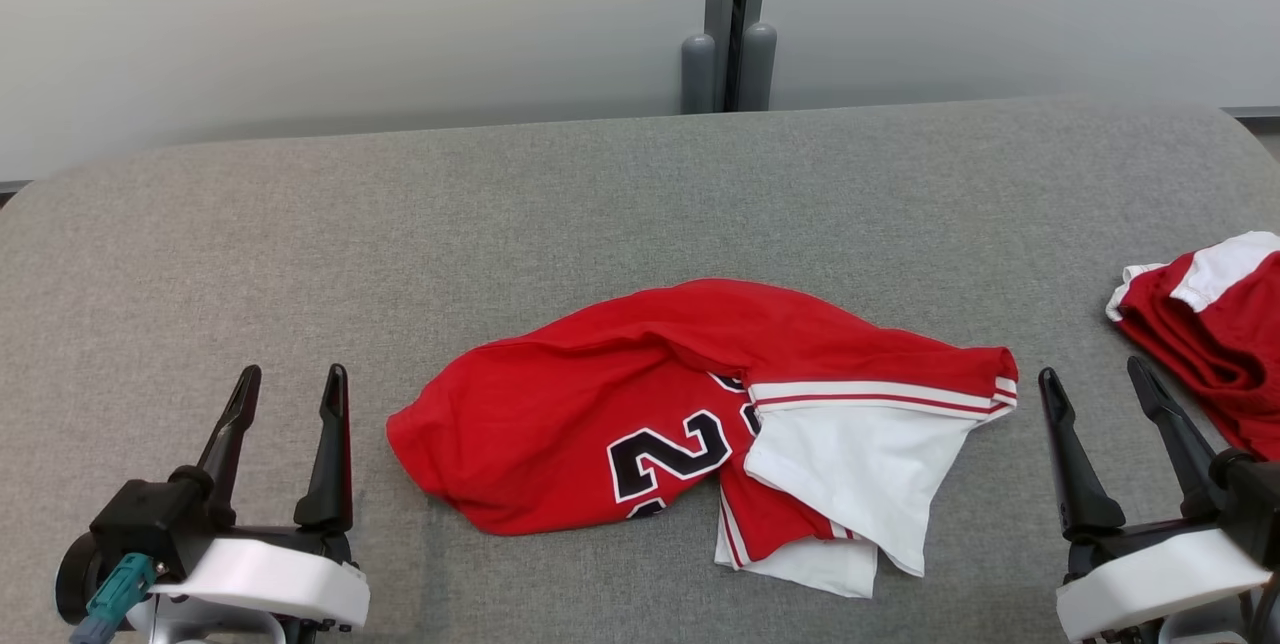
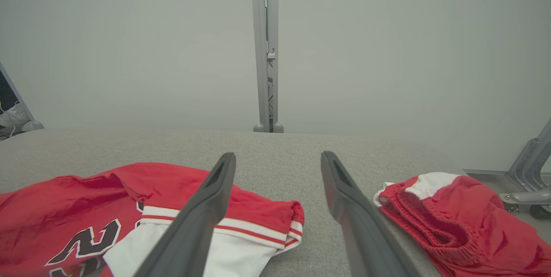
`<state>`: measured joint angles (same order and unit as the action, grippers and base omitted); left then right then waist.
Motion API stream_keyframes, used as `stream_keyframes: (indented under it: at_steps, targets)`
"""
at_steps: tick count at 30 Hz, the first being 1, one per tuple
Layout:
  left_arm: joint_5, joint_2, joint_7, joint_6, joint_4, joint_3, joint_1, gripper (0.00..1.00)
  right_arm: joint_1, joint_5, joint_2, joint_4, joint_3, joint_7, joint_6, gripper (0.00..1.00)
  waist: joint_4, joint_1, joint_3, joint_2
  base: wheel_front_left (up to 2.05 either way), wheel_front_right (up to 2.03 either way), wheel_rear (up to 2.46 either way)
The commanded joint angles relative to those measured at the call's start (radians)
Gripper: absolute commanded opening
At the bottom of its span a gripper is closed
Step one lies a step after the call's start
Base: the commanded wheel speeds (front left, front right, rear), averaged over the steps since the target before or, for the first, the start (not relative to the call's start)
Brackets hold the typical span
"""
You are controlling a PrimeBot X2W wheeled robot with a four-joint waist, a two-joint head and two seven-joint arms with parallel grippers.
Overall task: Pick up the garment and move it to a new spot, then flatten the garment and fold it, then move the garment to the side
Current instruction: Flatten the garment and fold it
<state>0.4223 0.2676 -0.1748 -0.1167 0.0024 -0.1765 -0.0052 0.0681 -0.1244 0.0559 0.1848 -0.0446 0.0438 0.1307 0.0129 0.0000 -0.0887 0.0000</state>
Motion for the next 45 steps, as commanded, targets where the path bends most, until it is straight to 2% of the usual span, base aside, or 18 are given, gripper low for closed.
stream_keyframes:
  at_steps: [1, 5, 10, 20, 30, 31, 32, 33, 40, 45]
  targets:
    - [0.004, 0.009, 0.008, -0.005, 0.000, 0.002, -0.015, 1.00, 0.004, -0.007, -0.001, 0.009, 0.000, 0.002, 0.000, 1.00, -0.001, 0.0000, -0.005, 0.0000, 0.00, 0.00, 0.00]
    - [0.004, 0.020, 0.027, 0.001, 0.001, -0.001, -0.050, 1.00, -0.005, -0.010, -0.002, 0.016, -0.001, 0.000, 0.000, 1.00, -0.002, 0.0000, -0.018, 0.0000, 0.00, 0.00, 0.00]
    - [0.025, 0.030, 0.100, 0.038, 0.045, -0.020, -0.158, 1.00, -0.025, -0.012, -0.003, 0.017, 0.001, -0.005, 0.000, 1.00, -0.001, 0.0000, -0.049, 0.0000, 0.00, 0.00, 0.00]
    - [0.178, 0.001, 0.355, 0.141, 0.312, -0.060, -0.334, 1.00, -0.065, -0.020, -0.003, -0.003, 0.027, -0.021, 0.000, 1.00, 0.030, 0.0000, -0.096, 0.0000, 0.00, 0.00, 0.00]
    - [0.264, -0.009, 0.517, 0.183, 0.488, -0.084, -0.363, 1.00, -0.082, -0.037, -0.003, -0.031, 0.038, -0.039, 0.000, 1.00, 0.050, 0.0000, -0.111, 0.0000, 0.00, 0.00, 0.00]
    - [0.273, -0.009, 0.526, 0.189, 0.492, -0.086, -0.365, 0.79, -0.083, -0.037, -0.003, -0.034, 0.038, -0.041, 0.000, 1.00, 0.052, 0.0000, -0.112, 0.0000, 0.00, 0.00, 0.00]
    - [0.277, -0.009, 0.530, 0.194, 0.494, -0.088, -0.368, 0.36, -0.083, -0.041, -0.003, -0.036, 0.038, -0.044, 0.000, 1.00, 0.053, 0.0000, -0.113, 0.0000, 0.00, 0.00, 0.00]
    - [0.269, -0.003, 0.523, 0.196, 0.493, -0.091, -0.373, 0.00, -0.083, -0.043, -0.003, -0.040, 0.038, -0.047, 0.000, 1.00, 0.054, 0.0000, -0.114, 0.0000, 0.00, 0.00, 0.00]
    - [0.198, 0.018, 0.393, 0.190, 0.460, -0.100, -0.412, 0.00, -0.096, -0.053, -0.003, -0.056, 0.035, -0.057, 0.000, 1.00, 0.058, 0.0000, -0.114, 0.0000, 0.00, 0.00, 0.00]
    - [0.178, 0.026, 0.377, 0.181, 0.441, -0.108, -0.442, 0.00, -0.097, -0.056, -0.003, -0.061, 0.036, -0.062, 0.000, 1.00, 0.062, 0.0000, -0.105, 0.0000, 0.00, 0.00, 0.00]
